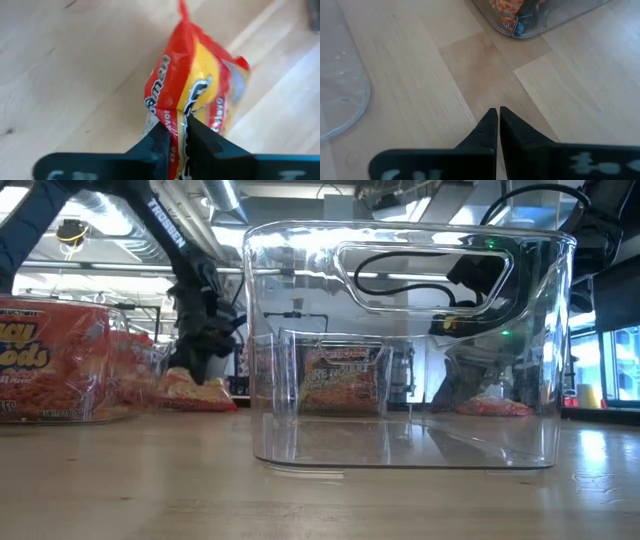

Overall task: Sort Maruchan noodles
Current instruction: Put the red noodle pack into the bottom transparent bin

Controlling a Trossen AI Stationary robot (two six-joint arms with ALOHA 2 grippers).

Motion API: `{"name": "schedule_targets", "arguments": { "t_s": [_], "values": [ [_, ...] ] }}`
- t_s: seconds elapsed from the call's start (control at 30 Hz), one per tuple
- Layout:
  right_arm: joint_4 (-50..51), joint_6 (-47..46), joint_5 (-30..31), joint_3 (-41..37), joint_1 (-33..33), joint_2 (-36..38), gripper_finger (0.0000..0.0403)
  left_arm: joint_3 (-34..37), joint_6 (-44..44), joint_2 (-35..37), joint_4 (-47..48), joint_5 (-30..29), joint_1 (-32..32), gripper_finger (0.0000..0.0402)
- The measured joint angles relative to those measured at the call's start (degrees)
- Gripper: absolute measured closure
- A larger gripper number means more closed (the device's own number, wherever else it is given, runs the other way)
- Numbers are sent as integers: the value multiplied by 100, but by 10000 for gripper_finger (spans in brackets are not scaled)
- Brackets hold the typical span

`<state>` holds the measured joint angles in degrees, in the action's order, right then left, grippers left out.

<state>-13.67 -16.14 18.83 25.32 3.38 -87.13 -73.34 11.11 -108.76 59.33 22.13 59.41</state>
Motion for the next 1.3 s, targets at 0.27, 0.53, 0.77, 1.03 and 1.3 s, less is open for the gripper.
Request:
{"name": "schedule_targets", "arguments": {
  "t_s": [0.27,0.53,0.77,1.03,1.3],
  "values": [
    [0,-2,-7,0,0,0,402,0,-161,978,-59,-346,-634,398],
    [6,-79,-88,0,-7,1,402,0,-688,2252,-102,-1096,-1881,401],
    [537,-408,-343,0,-459,256,402,0,-1387,3080,-490,-2068,-3580,401],
    [1639,-999,357,0,-1486,1377,402,-8,-2081,3046,-1841,-2998,-5478,401],
    [2290,-1526,941,2,-2384,2272,402,-973,-2450,2089,-1885,-3870,-6596,401]
  ]
}}
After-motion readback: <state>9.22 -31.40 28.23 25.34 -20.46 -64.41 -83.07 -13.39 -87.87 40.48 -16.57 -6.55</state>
